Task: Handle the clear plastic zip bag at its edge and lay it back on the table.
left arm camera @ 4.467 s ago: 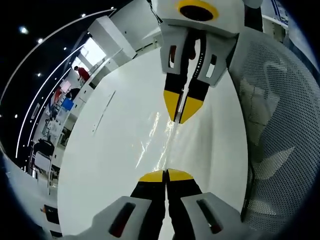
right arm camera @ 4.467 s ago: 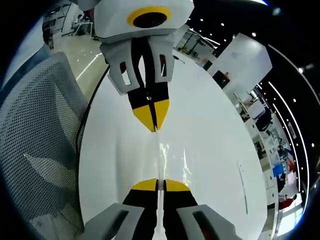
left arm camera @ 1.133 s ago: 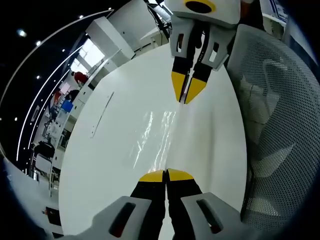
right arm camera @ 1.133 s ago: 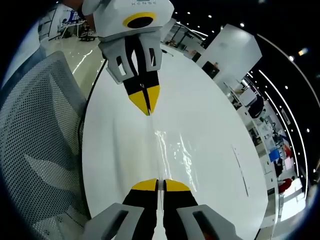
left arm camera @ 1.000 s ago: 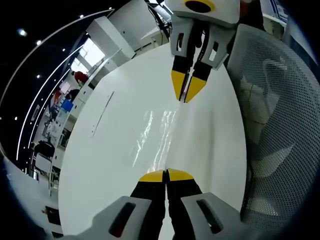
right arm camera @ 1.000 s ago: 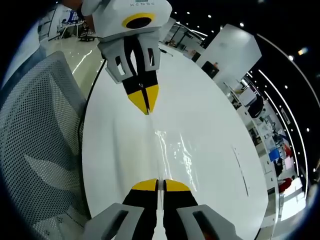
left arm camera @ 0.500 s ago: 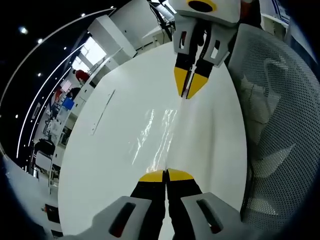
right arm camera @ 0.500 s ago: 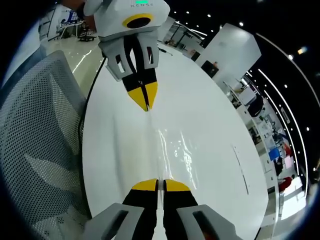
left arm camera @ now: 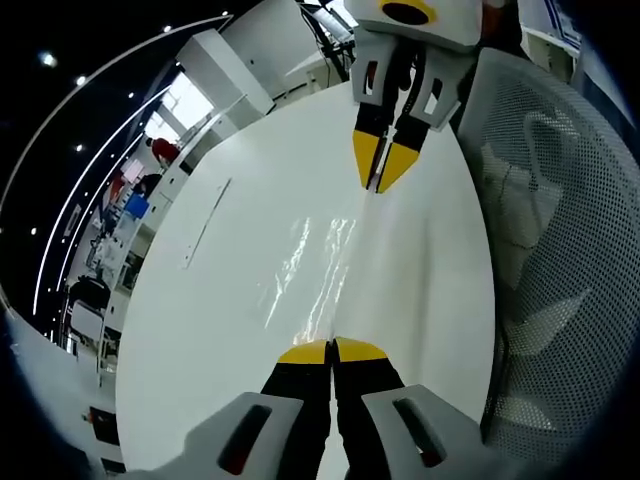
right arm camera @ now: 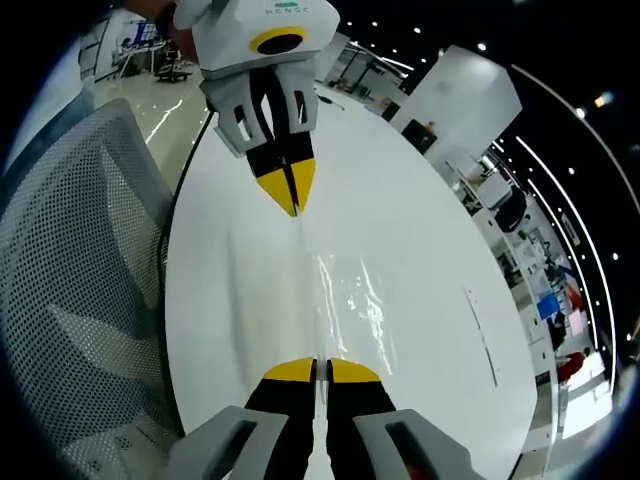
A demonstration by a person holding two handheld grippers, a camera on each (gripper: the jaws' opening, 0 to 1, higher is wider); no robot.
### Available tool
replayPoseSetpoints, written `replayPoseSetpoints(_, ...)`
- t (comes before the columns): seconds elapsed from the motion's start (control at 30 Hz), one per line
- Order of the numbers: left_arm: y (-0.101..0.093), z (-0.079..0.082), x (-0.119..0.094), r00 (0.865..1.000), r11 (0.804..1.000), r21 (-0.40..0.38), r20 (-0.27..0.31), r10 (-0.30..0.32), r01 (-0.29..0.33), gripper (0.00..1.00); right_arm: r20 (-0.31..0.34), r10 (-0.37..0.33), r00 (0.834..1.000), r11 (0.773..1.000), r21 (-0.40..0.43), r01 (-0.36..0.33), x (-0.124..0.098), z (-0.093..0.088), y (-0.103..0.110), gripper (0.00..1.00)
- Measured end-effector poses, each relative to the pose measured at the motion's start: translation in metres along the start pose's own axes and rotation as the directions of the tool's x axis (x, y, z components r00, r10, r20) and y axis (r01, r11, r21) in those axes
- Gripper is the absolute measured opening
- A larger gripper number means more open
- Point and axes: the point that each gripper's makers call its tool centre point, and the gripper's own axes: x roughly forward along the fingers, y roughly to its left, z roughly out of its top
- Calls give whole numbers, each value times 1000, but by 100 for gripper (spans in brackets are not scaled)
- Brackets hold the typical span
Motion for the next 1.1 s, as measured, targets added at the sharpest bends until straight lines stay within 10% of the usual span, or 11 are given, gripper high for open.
replayPoseSetpoints(0.77,3,1,0,1000,1000,12,-2,11,-11,0,2,-17,1000,999,40,17,-2,-4,-6,0)
replayPoseSetpoints(1.1,0,-1,1,1000,999,40,-4,12,-12,0,105,-21,994,994,107,10,-14,15,-14,6)
